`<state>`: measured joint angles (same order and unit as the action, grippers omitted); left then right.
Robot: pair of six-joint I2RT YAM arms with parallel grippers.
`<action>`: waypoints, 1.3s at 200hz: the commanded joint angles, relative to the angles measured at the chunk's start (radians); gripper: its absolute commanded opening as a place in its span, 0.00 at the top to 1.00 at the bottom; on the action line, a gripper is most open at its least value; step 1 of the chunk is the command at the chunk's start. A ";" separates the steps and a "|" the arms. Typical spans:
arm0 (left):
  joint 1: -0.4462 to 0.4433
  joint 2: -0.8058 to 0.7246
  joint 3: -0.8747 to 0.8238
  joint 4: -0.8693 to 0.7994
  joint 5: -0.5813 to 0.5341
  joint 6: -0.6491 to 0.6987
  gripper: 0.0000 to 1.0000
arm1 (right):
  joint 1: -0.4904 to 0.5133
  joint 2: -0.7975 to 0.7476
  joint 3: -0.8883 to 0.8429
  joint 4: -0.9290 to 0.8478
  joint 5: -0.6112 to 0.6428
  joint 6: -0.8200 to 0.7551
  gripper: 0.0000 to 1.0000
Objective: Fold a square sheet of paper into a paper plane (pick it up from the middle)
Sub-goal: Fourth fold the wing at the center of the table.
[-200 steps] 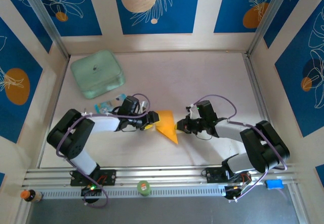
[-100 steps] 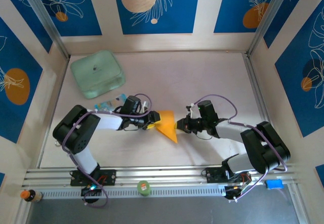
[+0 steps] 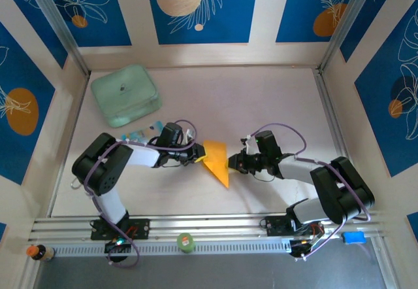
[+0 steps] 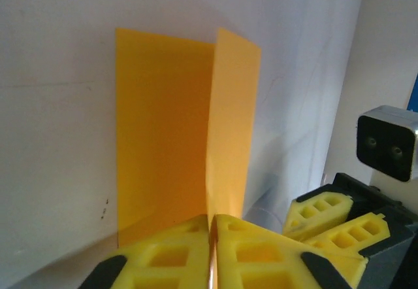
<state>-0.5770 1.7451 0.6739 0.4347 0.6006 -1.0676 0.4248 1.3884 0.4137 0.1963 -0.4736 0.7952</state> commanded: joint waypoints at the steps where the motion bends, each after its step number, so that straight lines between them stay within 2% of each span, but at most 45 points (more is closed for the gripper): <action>1: 0.005 -0.069 -0.041 0.035 -0.086 -0.008 0.94 | 0.017 -0.041 0.024 -0.106 0.062 -0.041 0.67; 27: 0.003 -0.165 -0.083 -0.003 -0.201 0.002 0.97 | 0.079 -0.111 0.061 -0.206 0.211 -0.086 0.56; 47: -0.002 -0.231 -0.102 -0.057 -0.279 0.017 0.98 | 0.180 -0.163 0.082 -0.236 0.421 -0.141 0.54; 66: -0.013 -0.283 -0.121 -0.105 -0.346 0.011 0.99 | 0.381 -0.196 0.031 -0.089 0.731 -0.301 0.52; 86: -0.018 -0.310 -0.132 -0.122 -0.362 0.003 0.96 | 0.513 -0.168 -0.035 0.111 0.940 -0.486 0.45; 113: -0.018 -0.288 -0.116 -0.120 -0.319 0.006 0.93 | 0.584 -0.078 0.011 0.137 0.968 -0.666 0.45; 131: -0.018 -0.270 -0.104 -0.119 -0.295 0.003 0.93 | 0.636 -0.007 0.009 0.258 1.032 -0.785 0.45; 176: -0.018 -0.268 -0.087 -0.126 -0.278 0.004 0.92 | 0.664 0.162 0.069 0.395 1.102 -0.943 0.46; 219: -0.018 -0.268 -0.084 -0.128 -0.271 0.002 0.92 | 0.659 0.247 0.093 0.398 1.104 -0.976 0.57; 260: -0.018 -0.267 -0.081 -0.134 -0.273 0.005 0.92 | 0.665 0.227 0.062 0.392 1.098 -0.926 0.61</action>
<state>-0.5877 1.4742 0.5655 0.3202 0.3130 -1.0721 1.0809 1.6321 0.4908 0.5594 0.6037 -0.1493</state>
